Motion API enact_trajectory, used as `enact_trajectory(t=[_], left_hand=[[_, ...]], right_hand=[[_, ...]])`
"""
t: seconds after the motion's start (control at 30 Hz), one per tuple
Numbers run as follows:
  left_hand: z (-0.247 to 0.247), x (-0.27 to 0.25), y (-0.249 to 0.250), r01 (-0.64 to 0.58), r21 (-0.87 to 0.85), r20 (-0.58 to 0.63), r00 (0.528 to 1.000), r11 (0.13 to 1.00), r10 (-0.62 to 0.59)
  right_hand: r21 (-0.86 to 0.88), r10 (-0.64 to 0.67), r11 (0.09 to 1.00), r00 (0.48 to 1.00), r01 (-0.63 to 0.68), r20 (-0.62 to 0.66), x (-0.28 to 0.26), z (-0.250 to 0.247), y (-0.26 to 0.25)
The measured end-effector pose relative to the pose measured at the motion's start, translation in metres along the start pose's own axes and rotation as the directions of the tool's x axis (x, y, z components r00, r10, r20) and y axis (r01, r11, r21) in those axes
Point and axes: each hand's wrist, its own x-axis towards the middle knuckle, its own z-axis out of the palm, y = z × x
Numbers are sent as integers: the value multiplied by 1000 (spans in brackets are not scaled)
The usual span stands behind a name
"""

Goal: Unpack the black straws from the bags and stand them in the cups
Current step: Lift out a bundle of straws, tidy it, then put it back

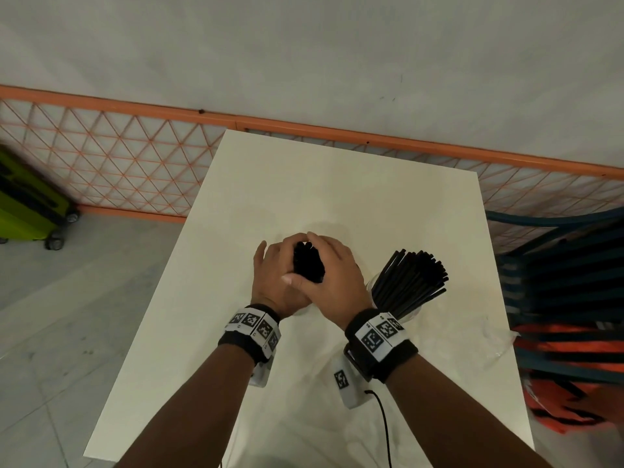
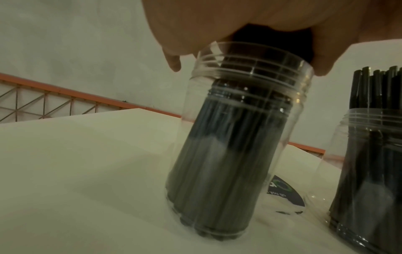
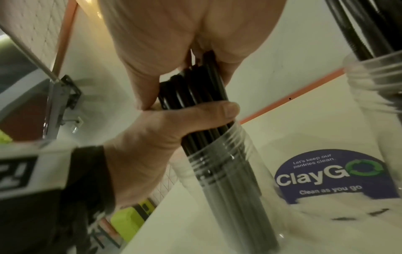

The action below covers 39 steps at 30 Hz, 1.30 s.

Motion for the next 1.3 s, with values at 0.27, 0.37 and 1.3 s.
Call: enact_trajectory(t=[0.27, 0.37, 1.3], left_hand=[[5, -6, -6, -35, -37, -14, 999, 999, 35], [5, -7, -12, -33, -63, -33, 999, 997, 31], [6, -66, 62, -585, 45, -288, 769, 810, 571]], right_hand=[[111, 51, 993, 999, -50, -14, -9, 10, 7], [97, 69, 993, 997, -67, -21, -7, 11, 9], [-19, -29, 1000, 934, 24, -357, -60, -119, 41]])
